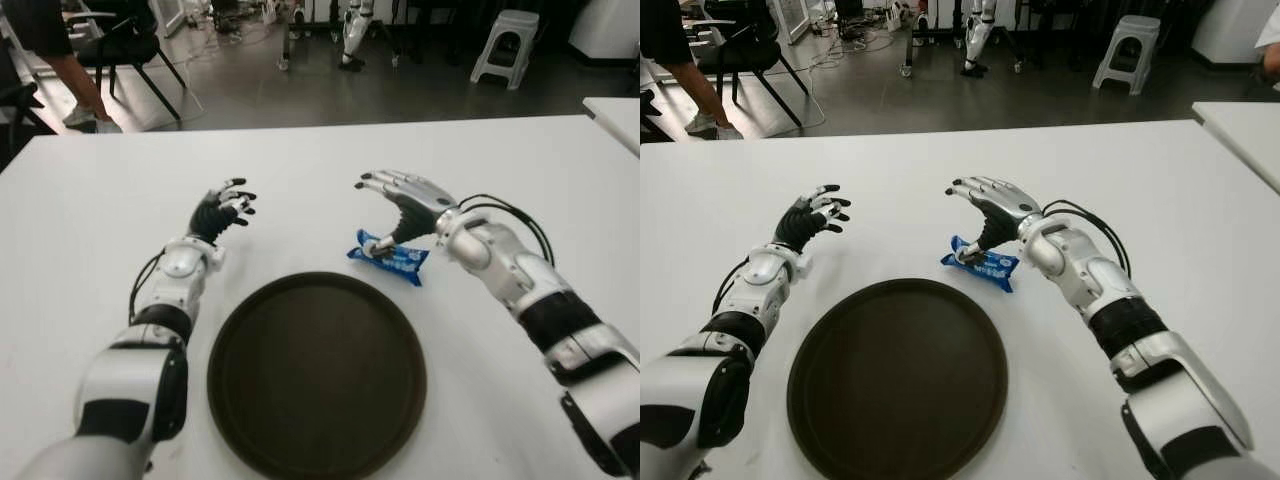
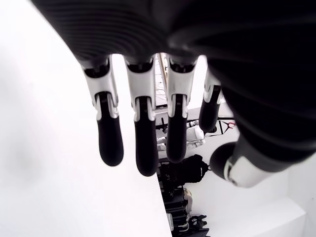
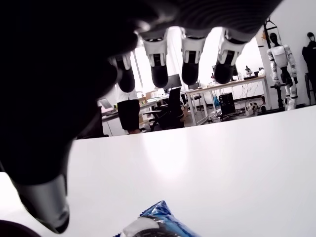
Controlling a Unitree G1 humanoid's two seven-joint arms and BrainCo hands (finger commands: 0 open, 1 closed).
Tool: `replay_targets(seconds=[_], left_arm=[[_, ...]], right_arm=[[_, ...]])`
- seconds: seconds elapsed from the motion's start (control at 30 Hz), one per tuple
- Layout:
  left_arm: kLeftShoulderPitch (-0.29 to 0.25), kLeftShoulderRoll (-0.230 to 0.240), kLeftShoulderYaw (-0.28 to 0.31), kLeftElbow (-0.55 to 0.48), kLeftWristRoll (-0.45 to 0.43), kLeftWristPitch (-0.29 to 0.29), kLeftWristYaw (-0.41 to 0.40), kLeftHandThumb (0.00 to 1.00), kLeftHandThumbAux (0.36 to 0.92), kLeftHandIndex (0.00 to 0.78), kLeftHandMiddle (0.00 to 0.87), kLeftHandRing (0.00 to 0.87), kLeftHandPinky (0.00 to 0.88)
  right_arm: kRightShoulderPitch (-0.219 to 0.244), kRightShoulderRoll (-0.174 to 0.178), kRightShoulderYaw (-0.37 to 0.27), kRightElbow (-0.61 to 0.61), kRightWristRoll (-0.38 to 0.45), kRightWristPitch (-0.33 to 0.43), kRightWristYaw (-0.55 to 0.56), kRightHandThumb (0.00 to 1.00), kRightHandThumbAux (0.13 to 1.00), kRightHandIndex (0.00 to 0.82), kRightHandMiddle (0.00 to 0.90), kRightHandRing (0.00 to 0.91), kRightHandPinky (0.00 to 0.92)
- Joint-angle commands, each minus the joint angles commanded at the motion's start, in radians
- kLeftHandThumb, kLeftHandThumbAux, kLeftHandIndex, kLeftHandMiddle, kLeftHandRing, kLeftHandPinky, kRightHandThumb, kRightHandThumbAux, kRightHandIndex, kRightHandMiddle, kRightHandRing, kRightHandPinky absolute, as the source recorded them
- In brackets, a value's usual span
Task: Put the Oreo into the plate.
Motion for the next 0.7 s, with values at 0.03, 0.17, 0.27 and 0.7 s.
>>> replay_targets(seconds=[0.03,0.17,0.27,0.7], left_arm=[[0.0,0.0,-0.001,0.0,0.002,-0.001,0.001,0.166,0.6,0.195,0.322,0.373,0.42],[0.001,0.003,-0.007,-0.001,0.007,0.0,0.005,0.163,0.595,0.191,0.315,0.367,0.416],[0.001,0.006,-0.012,-0.001,0.011,0.001,0.008,0.156,0.591,0.19,0.313,0.362,0.402],[0.002,0.013,-0.011,0.004,0.01,0.005,-0.004,0.167,0.598,0.179,0.316,0.366,0.42]], right_arm=[[0.003,-0.006,0.001,-0.026,-0.004,0.014,0.021,0.0,0.75,0.0,0.0,0.0,0.0],[0.037,-0.034,-0.007,-0.151,-0.014,0.064,0.093,0.0,0.761,0.0,0.0,0.0,0.0],[0.059,-0.044,-0.013,-0.205,-0.019,0.09,0.117,0.0,0.764,0.0,0.0,0.0,0.0],[0.102,-0.068,-0.022,-0.339,-0.055,0.156,0.178,0.0,0.766,0.0,0.0,0.0,0.0]])
